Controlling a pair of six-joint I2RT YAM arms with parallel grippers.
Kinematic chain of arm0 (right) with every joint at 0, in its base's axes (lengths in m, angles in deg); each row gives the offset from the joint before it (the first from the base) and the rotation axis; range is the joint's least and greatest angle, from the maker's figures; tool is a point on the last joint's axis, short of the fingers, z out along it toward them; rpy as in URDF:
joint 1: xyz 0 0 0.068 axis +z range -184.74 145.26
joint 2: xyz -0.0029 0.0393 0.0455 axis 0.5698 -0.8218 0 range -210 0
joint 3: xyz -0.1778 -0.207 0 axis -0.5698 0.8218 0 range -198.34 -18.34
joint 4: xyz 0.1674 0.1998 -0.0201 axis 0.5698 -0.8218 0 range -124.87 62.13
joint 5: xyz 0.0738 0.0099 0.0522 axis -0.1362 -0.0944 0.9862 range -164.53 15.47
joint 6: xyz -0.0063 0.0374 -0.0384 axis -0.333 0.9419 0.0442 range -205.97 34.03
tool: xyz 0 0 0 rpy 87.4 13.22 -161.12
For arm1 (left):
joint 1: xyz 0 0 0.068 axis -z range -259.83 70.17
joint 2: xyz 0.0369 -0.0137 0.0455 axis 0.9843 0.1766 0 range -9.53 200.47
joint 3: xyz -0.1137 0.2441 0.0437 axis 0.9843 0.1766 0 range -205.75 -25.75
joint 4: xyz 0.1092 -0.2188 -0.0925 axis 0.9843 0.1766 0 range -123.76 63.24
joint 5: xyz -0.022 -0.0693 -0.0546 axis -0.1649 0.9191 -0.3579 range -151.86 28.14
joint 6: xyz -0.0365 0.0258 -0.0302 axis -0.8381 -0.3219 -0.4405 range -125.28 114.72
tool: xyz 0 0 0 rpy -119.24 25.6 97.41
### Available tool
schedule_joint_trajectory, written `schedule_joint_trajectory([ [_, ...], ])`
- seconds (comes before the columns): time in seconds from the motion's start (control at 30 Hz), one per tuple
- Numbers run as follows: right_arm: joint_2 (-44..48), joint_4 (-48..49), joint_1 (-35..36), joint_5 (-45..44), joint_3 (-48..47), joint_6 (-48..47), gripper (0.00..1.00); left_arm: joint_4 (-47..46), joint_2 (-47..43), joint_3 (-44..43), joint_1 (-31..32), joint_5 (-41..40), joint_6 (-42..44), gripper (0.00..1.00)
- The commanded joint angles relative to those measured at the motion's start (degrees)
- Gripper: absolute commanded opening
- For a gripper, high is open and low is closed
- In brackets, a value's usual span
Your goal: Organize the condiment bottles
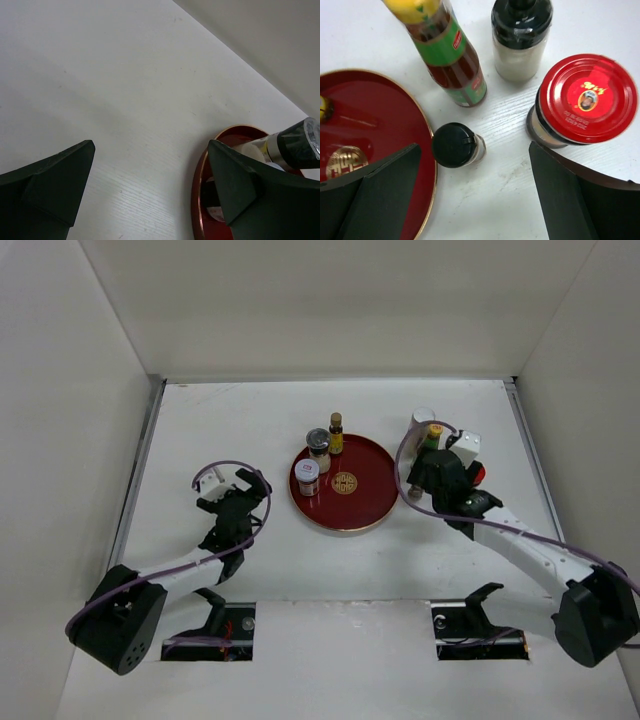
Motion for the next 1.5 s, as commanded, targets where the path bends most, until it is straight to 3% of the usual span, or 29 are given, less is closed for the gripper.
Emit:
schedule_joint_trajectory([
  [0.0, -1.24, 4.66, -1.06, 6.06, -2.21, -1.71, 0.95, -4.32, -0.77, -0.95, -0.26, 2.66, -1.56, 1.00],
  [0.17, -5.99, 6.78, -2.56, 9.49, -3.52, -1.97, 0.92, -4.76, 1.24, -1.56, -0.26, 3.89, -1.56, 1.00],
  [0.33, -10.30, 9.59, -3.88, 10.11, -3.87, -2.06, 0.82, -4.93, 1.95, -1.91, -0.34, 5.74, -1.56, 1.00],
  [0.43, -12.06, 10.21, -4.23, 10.90, -4.05, -2.32, 0.70, -4.59, 1.78, -2.00, -0.78, 6.27, -1.56, 1.00],
  [0.53, -11.37, 10.30, -4.23, 9.51, -3.44, -2.06, 0.49, -4.93, 1.77, -1.82, -0.87, 6.01, -1.56, 1.00],
  [0.63, -8.03, 9.51, -3.97, 6.35, -3.61, -2.67, 0.36, -4.41, 2.48, -2.18, -1.14, 6.53, -1.56, 1.00],
  [0.87, -0.90, 8.80, 4.28, 2.99, -6.24, -3.99, 0.32, -4.15, 1.08, -1.74, -3.06, 6.97, -1.56, 1.00],
  [1.17, -18.46, 19.61, 22.74, 10.47, -15.46, -6.27, 0.32, -3.53, 0.11, -1.65, -3.77, 7.50, -1.65, 1.00],
  [1.47, -28.67, 21.19, 27.58, 10.46, -20.49, -8.48, 0.33, -3.44, 0.72, -1.56, -4.82, 8.55, -1.65, 1.00],
])
